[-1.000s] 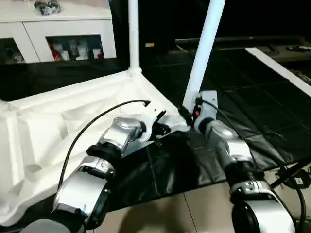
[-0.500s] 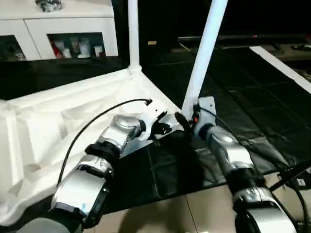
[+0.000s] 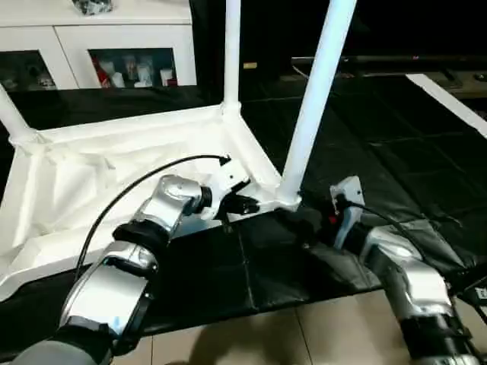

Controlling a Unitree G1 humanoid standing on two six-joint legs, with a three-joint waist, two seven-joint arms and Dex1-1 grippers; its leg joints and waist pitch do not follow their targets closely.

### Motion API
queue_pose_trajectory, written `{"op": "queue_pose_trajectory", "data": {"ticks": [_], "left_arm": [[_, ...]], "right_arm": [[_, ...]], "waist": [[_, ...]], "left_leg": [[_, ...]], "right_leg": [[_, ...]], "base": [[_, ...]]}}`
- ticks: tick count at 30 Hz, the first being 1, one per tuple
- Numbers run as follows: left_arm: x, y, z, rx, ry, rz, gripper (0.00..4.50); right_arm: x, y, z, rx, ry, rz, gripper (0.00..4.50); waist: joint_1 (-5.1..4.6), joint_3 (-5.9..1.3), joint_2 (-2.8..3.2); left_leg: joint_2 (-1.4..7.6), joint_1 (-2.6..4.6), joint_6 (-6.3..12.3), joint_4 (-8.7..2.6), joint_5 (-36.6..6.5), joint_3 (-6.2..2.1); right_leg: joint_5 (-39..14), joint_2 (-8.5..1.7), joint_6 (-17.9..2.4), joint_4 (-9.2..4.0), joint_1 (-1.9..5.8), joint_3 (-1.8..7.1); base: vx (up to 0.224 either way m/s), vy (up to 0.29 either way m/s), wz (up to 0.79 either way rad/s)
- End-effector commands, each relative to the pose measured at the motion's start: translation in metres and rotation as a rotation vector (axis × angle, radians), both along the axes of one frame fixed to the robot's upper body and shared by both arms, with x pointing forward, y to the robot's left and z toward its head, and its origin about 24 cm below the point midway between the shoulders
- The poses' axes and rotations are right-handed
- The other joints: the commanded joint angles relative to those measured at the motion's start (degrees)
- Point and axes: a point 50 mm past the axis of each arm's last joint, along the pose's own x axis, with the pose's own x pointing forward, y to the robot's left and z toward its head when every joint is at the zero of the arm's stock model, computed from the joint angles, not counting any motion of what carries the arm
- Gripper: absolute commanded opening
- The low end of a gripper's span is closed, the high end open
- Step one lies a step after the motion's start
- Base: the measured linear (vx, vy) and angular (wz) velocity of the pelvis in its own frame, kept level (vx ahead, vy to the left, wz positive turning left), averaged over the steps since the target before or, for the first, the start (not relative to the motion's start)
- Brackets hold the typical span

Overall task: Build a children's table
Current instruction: Rotate leg to tighten

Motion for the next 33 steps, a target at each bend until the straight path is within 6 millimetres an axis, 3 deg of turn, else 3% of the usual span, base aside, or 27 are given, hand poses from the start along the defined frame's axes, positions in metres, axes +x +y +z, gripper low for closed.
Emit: {"op": "queue_pose_trajectory", "data": {"ticks": [1, 4, 5, 7, 9, 10, 11, 12, 13, 14, 20, 21, 24, 25, 27, 31, 33], "left_arm": [[0.0, 0.007, 0.02, 0.018, -0.065, -0.075, 0.43], [-0.002, 0.012, 0.022, 0.046, -0.07, -0.092, 0.57], [-0.003, 0.014, 0.023, 0.06, -0.073, -0.103, 0.75], [-0.009, 0.033, 0.033, 0.104, -0.073, -0.1, 0.88], [-0.016, 0.049, 0.041, 0.141, -0.072, -0.094, 1.0], [-0.021, 0.057, 0.045, 0.154, -0.072, -0.092, 1.17], [-0.024, 0.063, 0.048, 0.168, -0.073, -0.087, 1.28], [-0.024, 0.063, 0.048, 0.168, -0.073, -0.087, 1.35], [-0.03, 0.072, 0.052, 0.19, -0.072, -0.081, 1.35], [-0.031, 0.073, 0.053, 0.196, -0.07, -0.08, 1.49], [-0.065, 0.106, 0.061, 0.367, -0.01, -0.011, 1.85], [-0.066, 0.107, 0.061, 0.375, -0.015, 0.001, 2.11], [-0.068, 0.114, 0.063, 0.436, -0.094, 0.077, 2.18], [-0.067, 0.115, 0.064, 0.443, -0.123, 0.102, 2.37], [-0.067, 0.116, 0.064, 0.46, -0.146, 0.129, 2.53], [-0.069, 0.122, 0.06, 0.514, -0.146, 0.174, 2.71], [-0.075, 0.127, 0.05, 0.574, -0.114, 0.188, 2.71]], "right_arm": [[-0.009, 0.004, 0.012, 0.034, -0.037, 0.104, 4.5], [-0.011, 0.005, 0.014, 0.043, -0.038, 0.125, 4.5], [-0.012, 0.005, 0.015, 0.048, -0.036, 0.136, 4.5], [-0.013, 0.009, 0.02, 0.073, -0.04, 0.159, 4.5], [-0.012, 0.013, 0.023, 0.098, -0.044, 0.163, 4.5], [-0.011, 0.015, 0.024, 0.107, -0.037, 0.164, 4.5], [-0.011, 0.017, 0.025, 0.112, -0.032, 0.173, 4.5], [-0.011, 0.017, 0.025, 0.112, -0.032, 0.173, 4.5], [-0.011, 0.021, 0.026, 0.12, -0.013, 0.176, 4.5], [-0.01, 0.022, 0.026, 0.124, -0.008, 0.176, 4.5], [0.0, 0.056, 0.022, 0.171, 0.135, 0.155, 4.5], [0.001, 0.059, 0.022, 0.171, 0.137, 0.153, 4.5], [0.016, 0.075, 0.017, 0.062, 0.089, 0.077, 4.5], [0.021, 0.079, 0.014, -0.023, 0.035, 0.058, 4.5], [0.026, 0.085, 0.011, -0.107, -0.032, 0.057, 4.5], [0.034, 0.096, 0.011, -0.166, -0.1, 0.074, 4.5], [0.046, 0.103, 0.012, -0.168, -0.113, -0.008, 4.5]], "waist": [[0.47, -3.99, -0.23], [0.18, -3.98, -0.13], [0.2, -3.61, -0.15], [0.25, -3.56, -0.72], [-0.05, -3.42, -0.39], [-0.27, -3.32, -1.07], [-0.12, -3.3, -0.54], [-0.14, -3.26, -0.45], [-0.08, -3.2, -0.85], [0.0, -3.15, -0.75], [-0.34, -3.1, -0.7], [-0.58, -3.1, -0.64], [-0.59, -3.04, -0.51], [-0.75, -2.97, -0.59], [-0.47, -3.0, -0.5], [-0.57, -3.0, -0.62], [-0.64, -3.11, -0.42]], "left_leg": [[1.42, -0.21, 4.58, -3.08, -6.4, -0.08], [1.46, -0.09, 4.74, -3.01, -5.8, 0.01], [1.41, 0.06, 4.22, -3.1, -7.0, 0.18], [1.77, -0.08, 3.33, -3.38, -7.6, -0.04], [1.62, 0.14, 2.61, -3.43, -8.1, 0.12], [1.63, 0.19, 2.25, -3.49, -8.7, 0.23], [1.59, 0.32, 1.7, -3.54, -9.0, 0.21], [1.64, 0.35, 1.52, -3.57, -9.1, 0.19], [1.65, 0.35, 1.08, -3.63, -9.2, 0.15], [1.61, 0.56, 0.98, -3.61, -9.2, 0.33], [1.48, 0.54, -0.88, -3.9, -9.3, 0.14], [1.39, 0.49, -1.26, -3.95, -9.3, 0.14], [1.26, 0.65, -1.72, -3.8, -9.5, 0.29], [1.18, 0.33, -2.64, -3.85, -9.6, 0.25], [1.02, 0.66, -3.18, -3.72, -10.6, 0.32], [0.95, 0.33, -2.99, -3.79, -12.4, 0.06], [1.02, 0.44, -2.99, -3.74, -11.8, 0.03]], "right_leg": [[-4.0, -3.85, -13.3, -2.88, 4.22, 2.54], [-2.5, -3.67, -13.8, -2.66, 3.9, 2.51], [-4.0, -3.47, -14.0, -2.94, 3.57, 2.51], [-6.5, -3.93, -13.5, -2.59, 3.83, 2.61], [-8.5, -3.57, -12.6, -2.92, 3.31, 2.65], [-9.6, -3.48, -12.3, -3.05, 3.16, 2.67], [-10.8, -3.55, -12.1, -2.98, 3.07, 2.74], [-11.1, -3.55, -11.9, -3.04, 2.97, 2.75], [-11.8, -3.54, -11.6, -2.9, 3.0, 2.74], [-11.9, -3.39, -11.4, -3.12, 2.67, 2.76], [-11.5, -3.29, -11.0, -2.65, 2.62, 2.81], [-11.5, -3.25, -11.0, -2.69, 2.56, 2.81], [-11.1, -3.12, -11.1, -2.69, 2.31, 2.87], [-11.7, -3.16, -10.8, -2.63, 2.24, 2.85], [-13.2, -3.16, -10.0, -2.86, 2.2, 2.97], [-14.1, -3.03, -9.3, -2.84, 2.42, 2.98], [-12.9, -2.95, -9.6, -2.62, 2.33, 3.05]], "base": [[0.0, 0.0, 0.0], [0.0, 0.0, 0.0], [0.0, 0.0, 0.0], [0.0, 0.0, 0.0], [0.0, 0.0, 0.0], [0.0, 0.0, 0.0], [0.0, 0.0, 0.0], [0.0, 0.0, 0.0], [0.0, 0.0, 0.0], [0.0, 0.0, 0.0], [0.0, 0.0, 0.0], [0.0, 0.0, 0.0], [0.0, 0.0, 0.0], [0.0, 0.0, 0.0], [0.0, 0.0, 0.0], [0.0, 0.0, 0.0], [0.0, 0.0, 0.0]]}}
